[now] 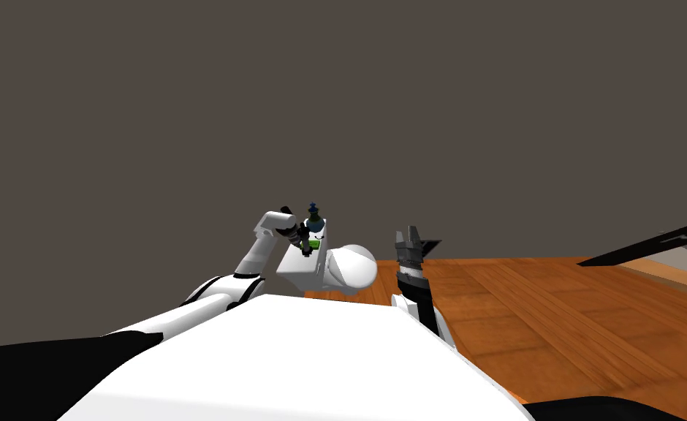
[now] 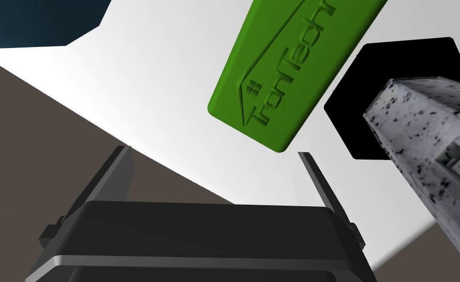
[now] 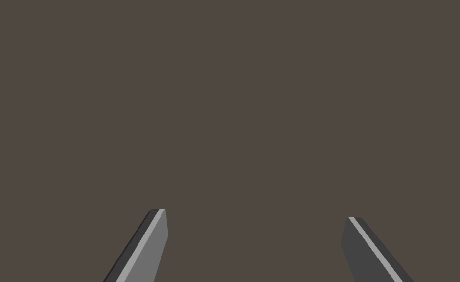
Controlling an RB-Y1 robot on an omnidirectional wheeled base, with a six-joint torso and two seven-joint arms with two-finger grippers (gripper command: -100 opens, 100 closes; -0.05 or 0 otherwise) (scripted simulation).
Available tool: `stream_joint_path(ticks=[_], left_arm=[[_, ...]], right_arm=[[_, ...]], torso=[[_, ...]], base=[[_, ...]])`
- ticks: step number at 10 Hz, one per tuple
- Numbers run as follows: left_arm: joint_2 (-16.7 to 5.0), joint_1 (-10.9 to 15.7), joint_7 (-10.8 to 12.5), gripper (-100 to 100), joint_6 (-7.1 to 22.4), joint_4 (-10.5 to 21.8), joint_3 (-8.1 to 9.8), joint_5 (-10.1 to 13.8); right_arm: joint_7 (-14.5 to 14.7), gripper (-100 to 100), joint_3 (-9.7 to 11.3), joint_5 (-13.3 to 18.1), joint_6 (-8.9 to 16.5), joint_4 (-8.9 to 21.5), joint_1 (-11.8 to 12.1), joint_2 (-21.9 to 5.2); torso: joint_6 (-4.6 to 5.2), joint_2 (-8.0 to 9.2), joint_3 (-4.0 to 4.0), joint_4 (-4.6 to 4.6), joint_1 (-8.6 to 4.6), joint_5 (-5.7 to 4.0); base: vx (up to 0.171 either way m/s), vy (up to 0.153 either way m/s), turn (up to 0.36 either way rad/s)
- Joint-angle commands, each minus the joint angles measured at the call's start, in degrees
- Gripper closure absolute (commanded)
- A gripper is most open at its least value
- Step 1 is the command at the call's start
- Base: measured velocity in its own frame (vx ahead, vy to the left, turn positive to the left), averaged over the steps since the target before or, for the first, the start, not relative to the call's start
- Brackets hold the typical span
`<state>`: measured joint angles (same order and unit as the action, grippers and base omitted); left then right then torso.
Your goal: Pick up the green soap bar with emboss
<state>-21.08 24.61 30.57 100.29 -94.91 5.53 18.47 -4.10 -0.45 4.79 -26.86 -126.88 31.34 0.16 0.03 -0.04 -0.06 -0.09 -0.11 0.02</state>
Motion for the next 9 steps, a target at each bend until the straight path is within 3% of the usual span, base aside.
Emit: stream_joint_path(ticks=[1,9], left_arm=[[-0.1,0.3,0.4,-100,2.0,0.9,-0.04,0.2],[-0.5,0.9,2.9,-100,12.9,5.4,-0.82,2.6]], right_arm=[[0.0,0,0.0,0.0,0.0,0.0,0.0,0.0],[0.0,0,0.0,0.0,0.0,0.0,0.0,0.0]], torso=[[0.00,0.00,0.00,0.00,0.00,0.00],[0.00,-0.15,-0.09,-0.04,0.05,0.01]], base=[[0.020,0.011,-0.024],[0.043,0.016,-0.056]])
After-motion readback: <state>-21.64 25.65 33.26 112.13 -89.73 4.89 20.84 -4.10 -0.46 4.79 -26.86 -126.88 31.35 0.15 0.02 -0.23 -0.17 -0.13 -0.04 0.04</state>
